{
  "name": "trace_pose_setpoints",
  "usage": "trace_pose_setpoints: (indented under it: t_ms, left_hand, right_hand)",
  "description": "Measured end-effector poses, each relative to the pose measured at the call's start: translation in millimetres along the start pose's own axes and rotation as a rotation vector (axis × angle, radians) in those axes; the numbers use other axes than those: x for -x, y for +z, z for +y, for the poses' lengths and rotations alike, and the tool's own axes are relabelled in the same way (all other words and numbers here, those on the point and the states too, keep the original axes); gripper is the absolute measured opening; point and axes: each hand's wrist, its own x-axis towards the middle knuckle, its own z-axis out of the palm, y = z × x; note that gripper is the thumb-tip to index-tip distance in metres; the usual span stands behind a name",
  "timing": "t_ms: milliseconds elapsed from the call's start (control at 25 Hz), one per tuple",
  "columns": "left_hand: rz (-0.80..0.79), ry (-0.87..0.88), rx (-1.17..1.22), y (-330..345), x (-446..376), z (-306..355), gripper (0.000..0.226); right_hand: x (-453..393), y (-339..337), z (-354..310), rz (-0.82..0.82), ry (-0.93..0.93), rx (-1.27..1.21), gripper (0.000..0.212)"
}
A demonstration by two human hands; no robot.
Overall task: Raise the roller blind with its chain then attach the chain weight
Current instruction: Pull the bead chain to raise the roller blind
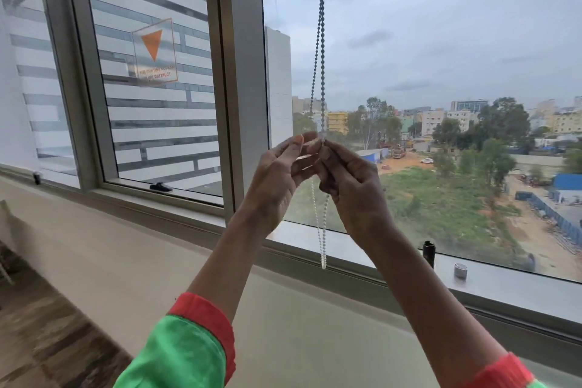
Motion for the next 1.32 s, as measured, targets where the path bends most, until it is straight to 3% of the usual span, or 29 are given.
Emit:
trace_pose_setpoints:
  t_ms: [280, 560, 680, 840, 1040, 1160, 1320]
  left_hand:
    - [-0.012, 0.16, -0.013, 27, -30, 46, 0.024]
    - [0.044, 0.146, -0.007, 15, -8, 2, 0.022]
    - [0.039, 0.112, 0.0, 4, 3, -17, 0.023]
    - [0.035, 0.076, -0.008, 1, 19, -44, 0.024]
    - [0.019, 0.037, -0.122, -11, 33, -67, 0.019]
    - [0.03, 0.061, -0.185, -17, 30, -68, 0.02]
    - [0.09, 0.026, -0.103, -28, 15, -54, 0.032]
  right_hand:
    - [41, -12, 29, -0.067, 0.086, 0.089, 0.02]
    - [55, -35, 46, -0.113, 0.222, 0.269, 0.021]
    - [43, -39, 47, -0.071, 0.292, 0.201, 0.027]
    - [5, -26, 27, 0.033, 0.181, 0.071, 0.025]
    - [-38, 3, -11, -0.06, 0.094, 0.078, 0.026]
    - [-38, 11, -6, -0.027, 0.018, 0.1, 0.022]
    - [-25, 12, -1, -0.027, -0.071, 0.115, 0.02]
